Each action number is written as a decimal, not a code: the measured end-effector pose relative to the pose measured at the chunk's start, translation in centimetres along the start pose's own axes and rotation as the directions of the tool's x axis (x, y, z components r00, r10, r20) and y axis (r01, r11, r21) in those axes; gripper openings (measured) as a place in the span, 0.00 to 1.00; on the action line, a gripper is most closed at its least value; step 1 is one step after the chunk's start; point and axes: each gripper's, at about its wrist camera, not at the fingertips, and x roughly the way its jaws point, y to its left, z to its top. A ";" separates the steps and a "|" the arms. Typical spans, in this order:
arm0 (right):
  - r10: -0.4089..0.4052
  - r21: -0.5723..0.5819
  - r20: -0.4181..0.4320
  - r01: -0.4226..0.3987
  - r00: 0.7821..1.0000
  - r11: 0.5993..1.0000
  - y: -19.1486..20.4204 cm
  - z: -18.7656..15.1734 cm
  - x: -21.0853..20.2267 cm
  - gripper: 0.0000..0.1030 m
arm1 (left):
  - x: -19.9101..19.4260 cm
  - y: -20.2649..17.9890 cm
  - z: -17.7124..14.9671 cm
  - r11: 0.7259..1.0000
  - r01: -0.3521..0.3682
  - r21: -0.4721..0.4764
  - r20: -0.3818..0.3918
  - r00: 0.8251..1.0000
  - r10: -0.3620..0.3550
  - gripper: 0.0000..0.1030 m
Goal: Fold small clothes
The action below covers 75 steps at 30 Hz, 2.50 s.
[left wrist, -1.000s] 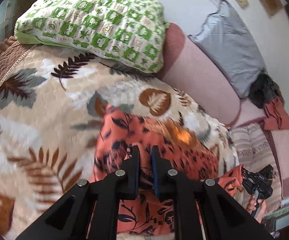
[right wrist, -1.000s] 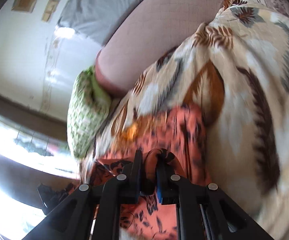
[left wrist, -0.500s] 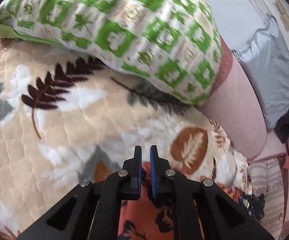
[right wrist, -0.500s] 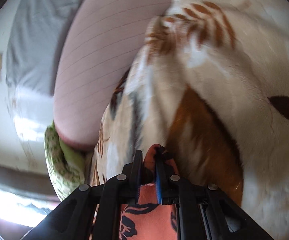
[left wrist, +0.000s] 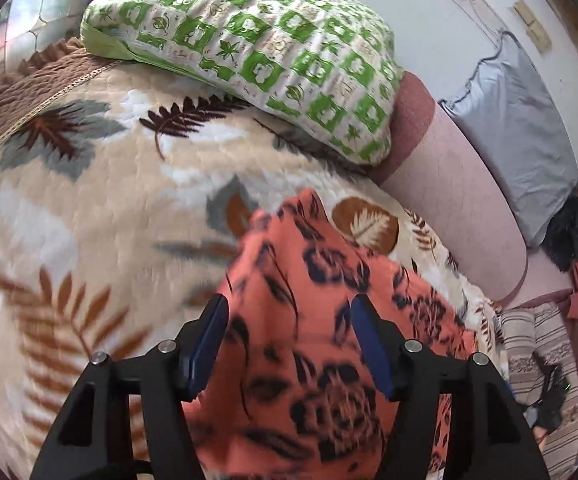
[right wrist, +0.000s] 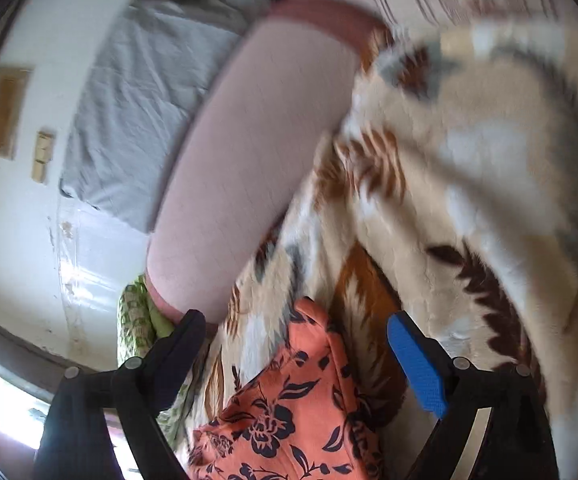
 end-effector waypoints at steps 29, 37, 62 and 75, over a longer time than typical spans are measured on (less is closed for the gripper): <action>-0.264 -0.589 -0.502 -0.102 0.823 0.802 27.9 -21.9 24.5 0.74 | 2.4 4.9 -2.6 0.965 -0.263 0.012 -0.046 0.964 0.263 0.63; -0.383 -0.570 -0.543 0.007 0.747 0.821 30.2 -26.8 31.4 0.74 | 2.3 5.1 -2.9 0.967 -0.241 0.078 -0.059 0.968 0.245 0.63; -0.165 -0.456 -0.584 -0.153 0.795 0.877 32.2 -27.8 26.5 0.08 | 1.3 5.8 -1.8 0.987 -0.145 0.067 -0.044 0.988 0.148 0.62; -0.249 -0.201 -0.171 0.213 0.953 0.956 6.6 -4.8 5.9 0.25 | 3.9 4.3 -2.3 0.979 -0.155 0.134 -0.073 0.983 0.166 0.54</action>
